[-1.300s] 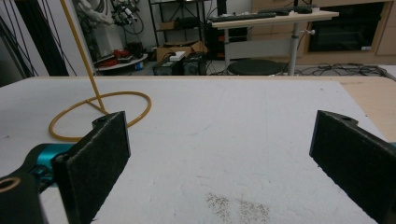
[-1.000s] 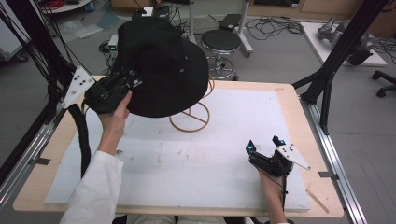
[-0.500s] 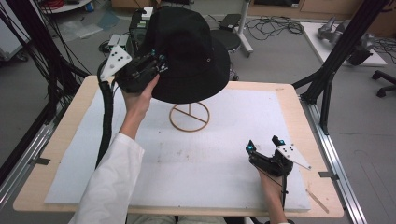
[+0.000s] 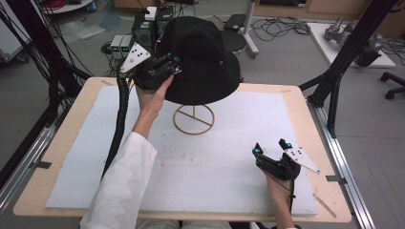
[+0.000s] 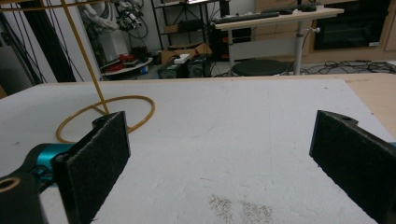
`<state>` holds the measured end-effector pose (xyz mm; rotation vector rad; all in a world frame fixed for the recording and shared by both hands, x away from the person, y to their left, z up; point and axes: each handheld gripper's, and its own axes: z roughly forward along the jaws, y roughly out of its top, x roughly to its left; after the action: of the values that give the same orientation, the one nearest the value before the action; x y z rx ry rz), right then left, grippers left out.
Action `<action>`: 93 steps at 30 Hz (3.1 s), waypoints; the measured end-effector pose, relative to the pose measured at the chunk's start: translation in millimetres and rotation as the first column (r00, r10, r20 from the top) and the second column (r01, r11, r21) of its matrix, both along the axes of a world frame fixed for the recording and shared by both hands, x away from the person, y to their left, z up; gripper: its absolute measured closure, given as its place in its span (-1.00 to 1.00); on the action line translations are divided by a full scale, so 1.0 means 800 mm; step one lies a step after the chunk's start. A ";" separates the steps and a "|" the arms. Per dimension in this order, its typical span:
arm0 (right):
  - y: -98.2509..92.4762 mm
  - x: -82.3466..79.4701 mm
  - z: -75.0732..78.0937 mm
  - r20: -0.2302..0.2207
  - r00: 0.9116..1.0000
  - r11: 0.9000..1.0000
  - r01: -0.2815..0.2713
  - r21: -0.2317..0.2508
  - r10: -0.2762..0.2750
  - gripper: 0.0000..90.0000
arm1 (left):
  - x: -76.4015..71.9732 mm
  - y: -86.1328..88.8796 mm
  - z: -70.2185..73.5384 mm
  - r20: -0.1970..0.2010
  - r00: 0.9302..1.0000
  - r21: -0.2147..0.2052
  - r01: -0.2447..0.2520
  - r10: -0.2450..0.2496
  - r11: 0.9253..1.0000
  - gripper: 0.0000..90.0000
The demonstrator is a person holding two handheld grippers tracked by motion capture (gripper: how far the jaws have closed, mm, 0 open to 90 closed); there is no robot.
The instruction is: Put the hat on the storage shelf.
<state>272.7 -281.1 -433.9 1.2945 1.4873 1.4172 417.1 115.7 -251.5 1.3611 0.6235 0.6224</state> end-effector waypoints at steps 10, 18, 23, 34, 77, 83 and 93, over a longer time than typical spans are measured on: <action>-0.001 0.000 0.000 -0.001 1.000 1.000 -0.001 0.008 0.001 -0.91 | 0.008 -0.008 -0.014 -0.089 0.996 0.097 0.015 -0.006 0.995 0.92; -0.001 0.000 0.000 -0.002 1.000 1.000 0.004 0.012 -0.004 -0.91 | 0.012 -0.003 -0.023 -0.147 0.989 0.106 0.032 -0.017 0.994 0.92; -0.001 0.000 0.000 -0.001 1.000 1.000 0.003 0.004 -0.003 -0.91 | 0.014 0.001 -0.028 -0.181 0.983 0.092 0.052 -0.035 0.994 0.92; -0.001 -0.001 0.001 0.000 1.000 1.000 0.004 0.010 -0.004 -0.91 | 0.016 0.000 -0.030 -0.196 0.980 0.086 0.060 -0.042 0.995 0.85; -0.001 -0.003 0.002 0.007 1.000 1.000 0.026 0.002 -0.026 -0.91 | -0.044 0.075 -0.040 0.009 0.970 -0.047 -0.241 0.241 0.969 -0.52; 0.002 -0.006 0.002 0.009 1.000 1.000 0.019 -0.007 -0.019 -0.91 | -0.061 0.093 -0.048 0.028 0.955 -0.057 -0.293 0.295 0.954 -0.57; 0.002 -0.006 0.002 0.008 1.000 1.000 0.016 -0.003 -0.016 -0.91 | -0.089 0.121 -0.060 0.036 0.933 -0.081 -0.354 0.357 0.932 -0.57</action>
<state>267.6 -279.7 -432.1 1.2949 1.4699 1.4078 345.9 212.8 -299.5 1.1680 0.8541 0.9138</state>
